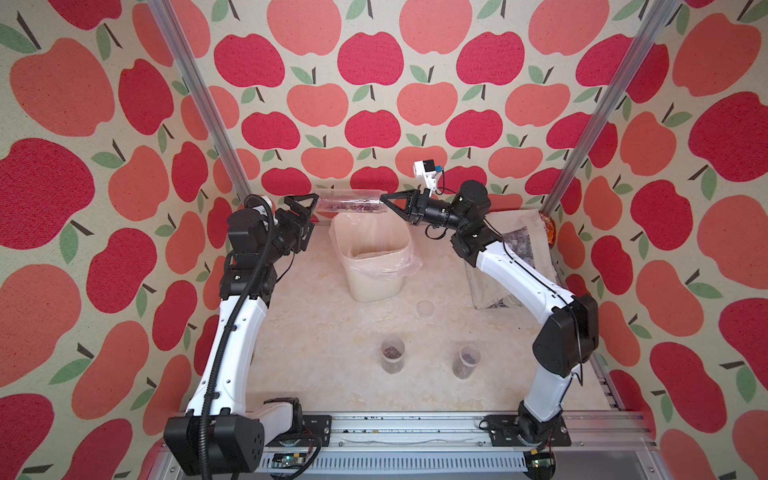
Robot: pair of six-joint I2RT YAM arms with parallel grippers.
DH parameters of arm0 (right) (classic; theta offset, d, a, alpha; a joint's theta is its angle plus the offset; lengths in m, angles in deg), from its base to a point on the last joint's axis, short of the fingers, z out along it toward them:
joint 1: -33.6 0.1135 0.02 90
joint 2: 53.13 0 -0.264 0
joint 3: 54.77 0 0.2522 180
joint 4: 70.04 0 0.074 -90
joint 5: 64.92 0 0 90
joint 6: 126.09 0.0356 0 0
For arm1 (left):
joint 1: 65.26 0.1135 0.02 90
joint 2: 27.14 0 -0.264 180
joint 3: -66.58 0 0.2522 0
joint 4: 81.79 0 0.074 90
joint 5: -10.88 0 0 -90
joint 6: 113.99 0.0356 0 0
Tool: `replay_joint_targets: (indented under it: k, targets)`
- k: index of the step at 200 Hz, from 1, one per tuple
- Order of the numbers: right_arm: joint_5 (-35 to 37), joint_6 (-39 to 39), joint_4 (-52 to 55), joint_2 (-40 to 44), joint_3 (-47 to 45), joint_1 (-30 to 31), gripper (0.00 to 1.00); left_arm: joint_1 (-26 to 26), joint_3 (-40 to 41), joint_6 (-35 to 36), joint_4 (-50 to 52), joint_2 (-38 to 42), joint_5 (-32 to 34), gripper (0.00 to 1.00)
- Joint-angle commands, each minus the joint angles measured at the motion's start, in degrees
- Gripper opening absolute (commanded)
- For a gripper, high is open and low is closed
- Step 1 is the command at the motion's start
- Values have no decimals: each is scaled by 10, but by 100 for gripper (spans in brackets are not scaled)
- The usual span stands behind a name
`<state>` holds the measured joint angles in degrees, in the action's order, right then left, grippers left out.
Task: Empty the moldy dried flower tea in the jars
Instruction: Pour the moldy dried flower tea into the trash bin.
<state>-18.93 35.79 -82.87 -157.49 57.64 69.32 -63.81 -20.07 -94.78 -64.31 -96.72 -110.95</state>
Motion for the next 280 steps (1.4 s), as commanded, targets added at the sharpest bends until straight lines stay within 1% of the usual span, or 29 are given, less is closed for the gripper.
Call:
replay_joint_targets:
  k: [1,41,85,115,129,154,185,219,259,280]
  targets:
    - [5,10,-37,6,-7,13,0,2,-7,-31,-47,-13,-9,96]
    - [9,23,-57,-9,-13,24,0,-1,-12,-47,-78,-38,1,85]
    - [17,34,-72,-13,-27,26,0,-8,-8,-62,-110,-53,14,68]
    - [24,35,-74,-12,-40,23,0,-13,-3,-63,-119,-61,17,54]
    - [30,36,-75,-12,-46,19,0,-14,2,-64,-124,-64,22,52]
    - [39,41,-79,-15,-55,14,0,-17,9,-64,-131,-66,29,43]
    - [40,47,-82,-22,-56,10,7,-17,16,-61,-137,-65,42,28]
    - [43,45,-78,-28,-56,6,20,-17,25,-57,-144,-63,53,17]
    - [55,31,-69,-18,-72,-1,34,-14,28,-51,-147,-64,58,11]
    - [63,11,-51,-1,-89,-6,41,-11,21,-33,-141,-63,61,8]
